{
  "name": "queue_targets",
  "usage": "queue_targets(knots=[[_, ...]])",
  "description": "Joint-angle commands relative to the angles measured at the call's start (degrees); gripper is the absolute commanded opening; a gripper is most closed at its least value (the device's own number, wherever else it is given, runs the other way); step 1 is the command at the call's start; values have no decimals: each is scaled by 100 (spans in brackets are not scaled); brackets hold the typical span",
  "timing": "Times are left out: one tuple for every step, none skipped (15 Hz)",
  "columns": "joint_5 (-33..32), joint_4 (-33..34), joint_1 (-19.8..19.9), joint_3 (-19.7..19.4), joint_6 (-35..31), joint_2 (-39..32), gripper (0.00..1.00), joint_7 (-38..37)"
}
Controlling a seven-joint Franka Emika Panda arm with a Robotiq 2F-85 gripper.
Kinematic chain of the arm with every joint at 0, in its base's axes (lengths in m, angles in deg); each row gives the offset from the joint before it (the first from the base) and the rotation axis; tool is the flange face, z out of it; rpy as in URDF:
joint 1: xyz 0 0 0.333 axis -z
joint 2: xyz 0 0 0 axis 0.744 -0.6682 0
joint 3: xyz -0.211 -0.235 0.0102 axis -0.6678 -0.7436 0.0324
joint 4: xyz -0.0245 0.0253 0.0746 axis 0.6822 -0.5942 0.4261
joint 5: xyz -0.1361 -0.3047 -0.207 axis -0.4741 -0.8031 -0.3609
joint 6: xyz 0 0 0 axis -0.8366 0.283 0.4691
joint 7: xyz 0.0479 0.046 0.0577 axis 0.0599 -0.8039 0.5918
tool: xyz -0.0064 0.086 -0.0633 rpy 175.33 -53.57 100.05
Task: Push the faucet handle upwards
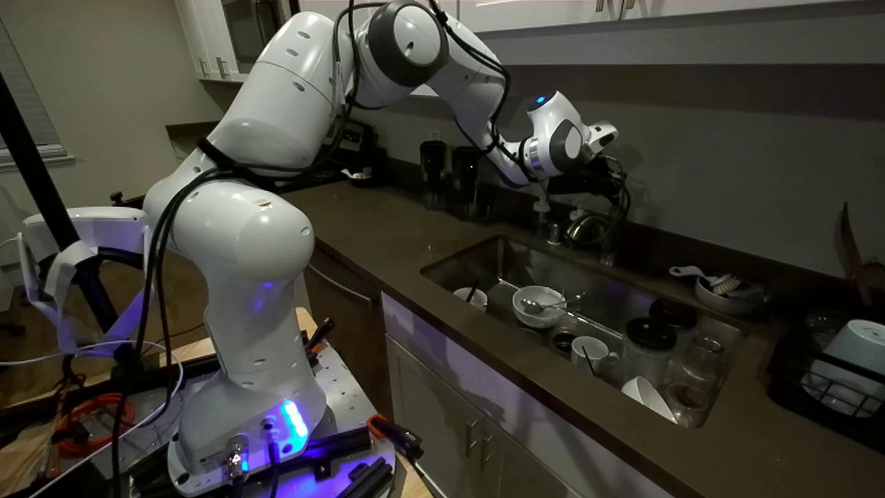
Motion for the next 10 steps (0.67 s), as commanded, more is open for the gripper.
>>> queue_targets(knots=[[-105, 329, 88, 104, -82, -61, 0, -40], [-97, 365, 116, 138, -89, -75, 0, -23], [-90, 403, 138, 161, -85, -92, 0, -14], [-83, 454, 170, 189, -70, -108, 0, 0], [-76, 512, 206, 219, -54, -126, 0, 15], [-74, 557, 229, 238, -49, -143, 0, 15], [-75, 634, 245, 245, -33, -174, 0, 14], [-69, 718, 278, 276, -15, -205, 0, 28], [-66, 813, 308, 300, 3, -248, 0, 30], [-62, 931, 334, 310, 36, -293, 0, 25]])
